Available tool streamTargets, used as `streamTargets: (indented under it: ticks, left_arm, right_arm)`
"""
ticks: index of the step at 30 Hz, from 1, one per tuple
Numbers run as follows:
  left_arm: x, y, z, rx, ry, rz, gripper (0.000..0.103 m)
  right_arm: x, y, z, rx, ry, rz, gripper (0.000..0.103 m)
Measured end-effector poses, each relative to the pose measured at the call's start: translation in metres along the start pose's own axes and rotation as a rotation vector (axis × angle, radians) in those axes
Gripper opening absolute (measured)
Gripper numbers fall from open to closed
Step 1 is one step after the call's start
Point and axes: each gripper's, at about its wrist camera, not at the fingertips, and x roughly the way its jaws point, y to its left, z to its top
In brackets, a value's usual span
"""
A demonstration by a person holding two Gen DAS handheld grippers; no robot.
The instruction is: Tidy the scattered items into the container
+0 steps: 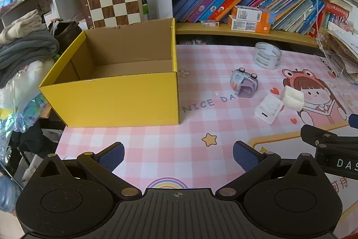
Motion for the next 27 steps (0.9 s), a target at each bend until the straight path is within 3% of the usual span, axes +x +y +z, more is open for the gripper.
streamTargets:
  ticks: [27]
  left_arm:
    - [-0.0009, -0.0024, 0.0011, -0.021, 0.005, -0.029, 0.103]
  right_arm:
    - [0.0022, 0.0000, -0.0011, 0.004, 0.007, 0.003, 0.103]
